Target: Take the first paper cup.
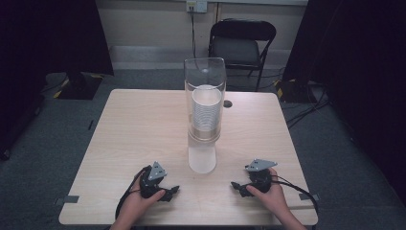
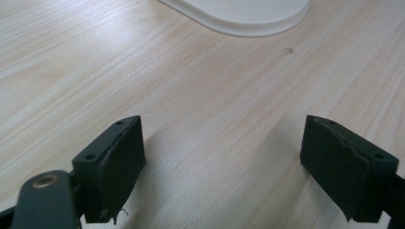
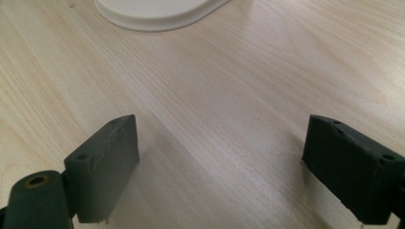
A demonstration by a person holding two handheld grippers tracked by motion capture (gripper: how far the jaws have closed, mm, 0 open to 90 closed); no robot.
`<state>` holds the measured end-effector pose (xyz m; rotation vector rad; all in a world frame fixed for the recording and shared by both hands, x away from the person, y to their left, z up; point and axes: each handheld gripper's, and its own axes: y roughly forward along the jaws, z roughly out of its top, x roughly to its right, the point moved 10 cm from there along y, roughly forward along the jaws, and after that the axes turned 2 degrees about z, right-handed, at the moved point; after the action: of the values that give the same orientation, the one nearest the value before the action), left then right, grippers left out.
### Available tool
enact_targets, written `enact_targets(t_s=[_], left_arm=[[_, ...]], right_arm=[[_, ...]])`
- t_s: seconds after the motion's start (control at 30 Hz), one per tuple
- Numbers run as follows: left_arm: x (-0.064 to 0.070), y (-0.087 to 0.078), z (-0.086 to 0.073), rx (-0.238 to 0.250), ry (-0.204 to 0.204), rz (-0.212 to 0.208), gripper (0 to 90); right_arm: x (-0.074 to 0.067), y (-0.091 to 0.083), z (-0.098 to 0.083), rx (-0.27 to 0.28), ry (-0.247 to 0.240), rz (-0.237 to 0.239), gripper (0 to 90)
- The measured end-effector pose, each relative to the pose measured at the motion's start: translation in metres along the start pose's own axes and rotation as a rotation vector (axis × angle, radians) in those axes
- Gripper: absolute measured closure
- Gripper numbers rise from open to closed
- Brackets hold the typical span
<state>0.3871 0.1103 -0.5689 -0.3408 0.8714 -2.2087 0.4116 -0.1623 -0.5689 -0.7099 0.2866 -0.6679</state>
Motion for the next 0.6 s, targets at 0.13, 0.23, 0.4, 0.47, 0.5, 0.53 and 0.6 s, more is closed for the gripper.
enact_targets(t_s=[0.13, 0.23, 0.4, 0.47, 0.5, 0.53, 0.6], left_arm=[[0.0, 0.0, 0.0, 0.0, 0.0, -0.001, 14.8], [0.0, 0.0, 0.0, 0.0, -0.001, -0.001, 14.6], [0.0, 0.0, 0.0, -0.001, -0.002, -0.001, 14.6], [0.0, 0.0, 0.0, -0.001, -0.002, -0.001, 14.6], [0.0, 0.0, 0.0, 0.0, -0.001, 0.0, 14.6], [0.0, 0.0, 0.0, 0.0, -0.002, -0.001, 14.6], [0.0, 0.0, 0.0, -0.001, 0.0, -0.001, 14.6]], right_arm=[[-0.003, 0.001, 0.0, -0.007, -0.02, 0.022, 9.5], [-0.009, 0.004, 0.005, 0.006, -0.037, 0.041, 15.8], [-0.021, 0.01, 0.023, 0.059, 0.0, 0.109, 16.2], [-0.026, 0.011, 0.035, 0.083, -0.006, 0.115, 16.6], [-0.028, 0.012, 0.041, 0.092, 0.0, 0.128, 16.6], [-0.031, 0.012, 0.047, 0.109, 0.012, 0.143, 16.7], [-0.035, 0.013, 0.061, 0.139, 0.014, 0.149, 17.5]])
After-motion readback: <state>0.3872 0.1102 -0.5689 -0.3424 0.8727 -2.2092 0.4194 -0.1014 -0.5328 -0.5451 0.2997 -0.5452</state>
